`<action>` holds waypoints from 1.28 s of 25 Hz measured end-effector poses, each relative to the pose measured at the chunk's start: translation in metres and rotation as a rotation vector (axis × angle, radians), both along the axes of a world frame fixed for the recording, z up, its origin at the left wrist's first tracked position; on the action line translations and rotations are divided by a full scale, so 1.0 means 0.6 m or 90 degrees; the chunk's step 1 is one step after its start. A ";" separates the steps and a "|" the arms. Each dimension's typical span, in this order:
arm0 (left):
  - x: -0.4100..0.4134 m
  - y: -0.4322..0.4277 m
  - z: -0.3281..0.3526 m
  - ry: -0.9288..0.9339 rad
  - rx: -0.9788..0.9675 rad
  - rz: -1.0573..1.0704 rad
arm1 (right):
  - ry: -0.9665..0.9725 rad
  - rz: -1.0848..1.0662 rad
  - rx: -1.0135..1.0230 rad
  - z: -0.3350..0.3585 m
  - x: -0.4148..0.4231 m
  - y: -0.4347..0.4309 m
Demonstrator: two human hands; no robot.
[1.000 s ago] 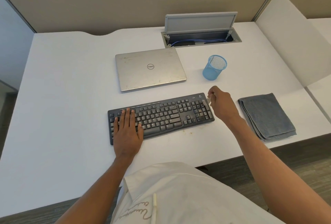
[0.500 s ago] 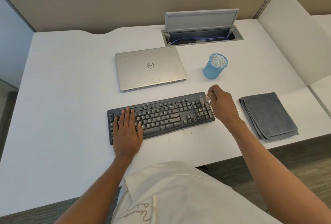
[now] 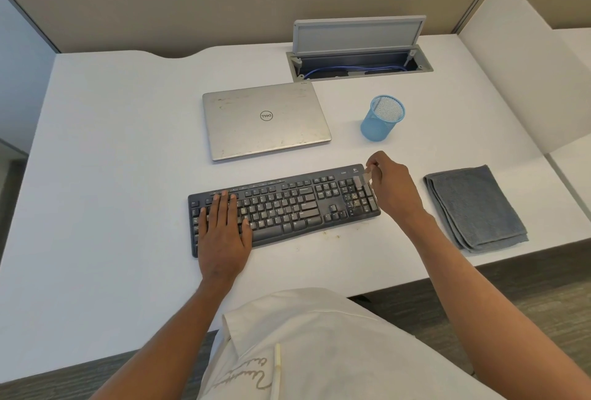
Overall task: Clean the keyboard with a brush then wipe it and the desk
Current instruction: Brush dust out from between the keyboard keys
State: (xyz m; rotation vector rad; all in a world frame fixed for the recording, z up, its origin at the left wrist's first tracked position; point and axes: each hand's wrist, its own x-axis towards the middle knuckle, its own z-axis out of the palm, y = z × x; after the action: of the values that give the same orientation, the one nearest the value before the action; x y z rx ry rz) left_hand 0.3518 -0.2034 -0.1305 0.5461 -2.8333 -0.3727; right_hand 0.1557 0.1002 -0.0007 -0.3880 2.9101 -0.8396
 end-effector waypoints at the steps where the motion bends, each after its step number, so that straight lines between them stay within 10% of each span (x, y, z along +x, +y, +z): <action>1: 0.000 0.000 0.000 0.000 0.000 0.000 | -0.003 0.003 -0.006 -0.001 0.001 -0.001; 32: 0.001 -0.004 0.001 -0.002 -0.005 -0.003 | -0.055 -0.032 0.014 0.011 0.018 -0.017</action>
State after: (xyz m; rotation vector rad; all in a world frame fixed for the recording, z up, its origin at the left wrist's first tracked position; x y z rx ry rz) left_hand 0.3523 -0.2055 -0.1300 0.5381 -2.8386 -0.3630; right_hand 0.1665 0.0900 0.0060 -0.2709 2.8572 -0.8093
